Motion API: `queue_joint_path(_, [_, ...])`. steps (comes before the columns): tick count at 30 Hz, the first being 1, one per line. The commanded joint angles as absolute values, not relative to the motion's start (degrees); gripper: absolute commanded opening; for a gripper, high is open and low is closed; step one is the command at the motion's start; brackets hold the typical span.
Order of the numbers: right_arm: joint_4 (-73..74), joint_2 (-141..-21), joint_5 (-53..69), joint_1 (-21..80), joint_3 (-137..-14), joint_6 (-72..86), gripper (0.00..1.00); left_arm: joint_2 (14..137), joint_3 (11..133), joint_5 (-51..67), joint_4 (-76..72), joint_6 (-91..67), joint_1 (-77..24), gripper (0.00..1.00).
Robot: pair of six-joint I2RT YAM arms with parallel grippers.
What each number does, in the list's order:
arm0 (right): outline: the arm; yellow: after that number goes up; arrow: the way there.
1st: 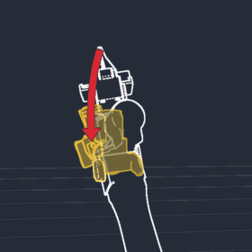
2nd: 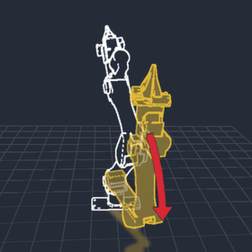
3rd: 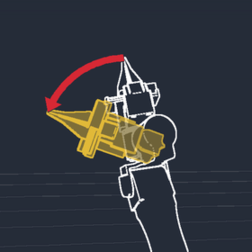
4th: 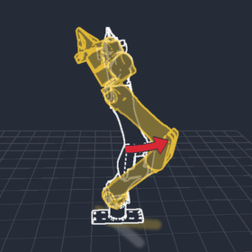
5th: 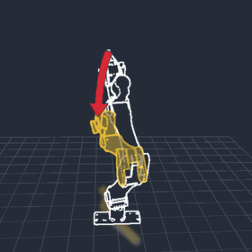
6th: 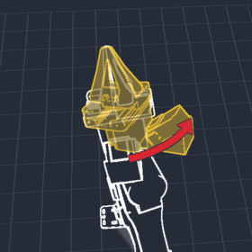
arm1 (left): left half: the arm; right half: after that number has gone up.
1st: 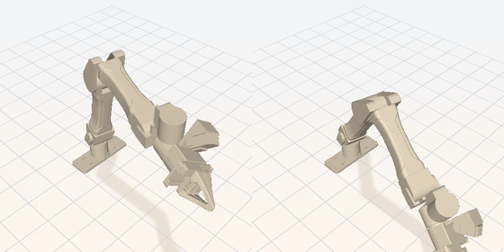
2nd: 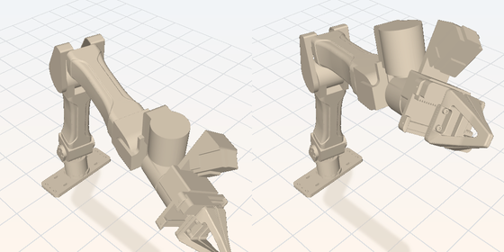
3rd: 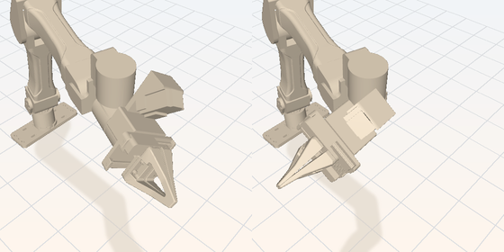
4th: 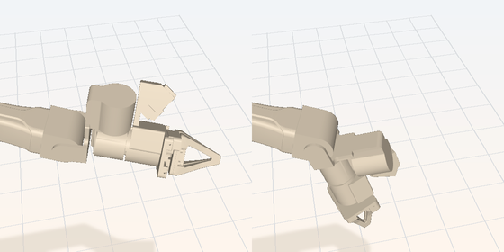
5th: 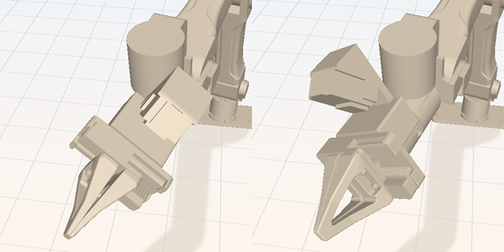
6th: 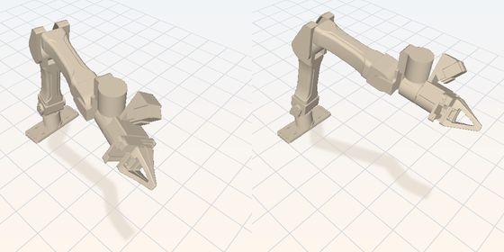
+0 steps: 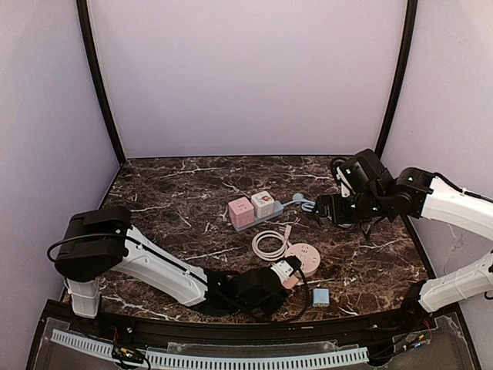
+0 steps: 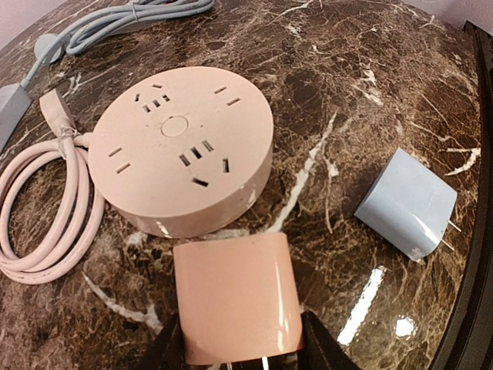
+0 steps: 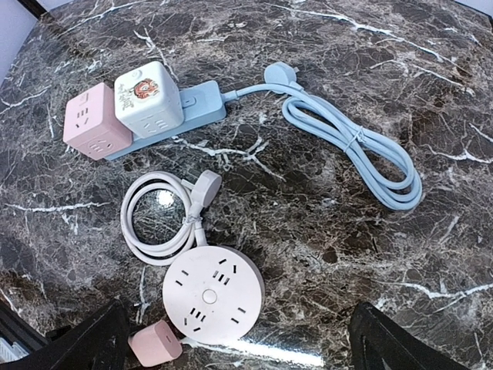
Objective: Insert the plug
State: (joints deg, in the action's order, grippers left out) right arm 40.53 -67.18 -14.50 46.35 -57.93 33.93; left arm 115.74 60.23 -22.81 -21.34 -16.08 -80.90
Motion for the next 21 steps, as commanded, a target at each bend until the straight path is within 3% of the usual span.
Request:
queue_joint_path(1, [40.3, -68.0, -11.9, 46.0, -59.8, 32.6, 0.99, 110.9, 57.7, -25.2, -23.2, -13.1, -81.1, 0.35])
queue_joint_path(6, [39.7, -68.5, -6.2, 45.9, -60.7, 30.6, 0.99, 108.2, 54.7, -25.1, -25.8, -10.2, -81.0, 0.35])
queue_joint_path(12, [35.7, -67.0, 9.7, 45.2, -60.5, 26.6, 0.97, 103.8, 50.5, -25.7, -30.4, -3.4, -81.1, 0.35])
queue_joint_path(18, [32.2, -63.5, 10.3, 45.2, -57.8, 24.2, 0.96, 99.8, 46.5, -25.6, -36.7, 4.4, -80.6, 0.36])
queue_joint_path(21, [33.4, -64.7, 17.0, 45.1, -58.5, 21.9, 0.97, 99.1, 45.6, -24.6, -40.4, 7.5, -79.6, 0.36])
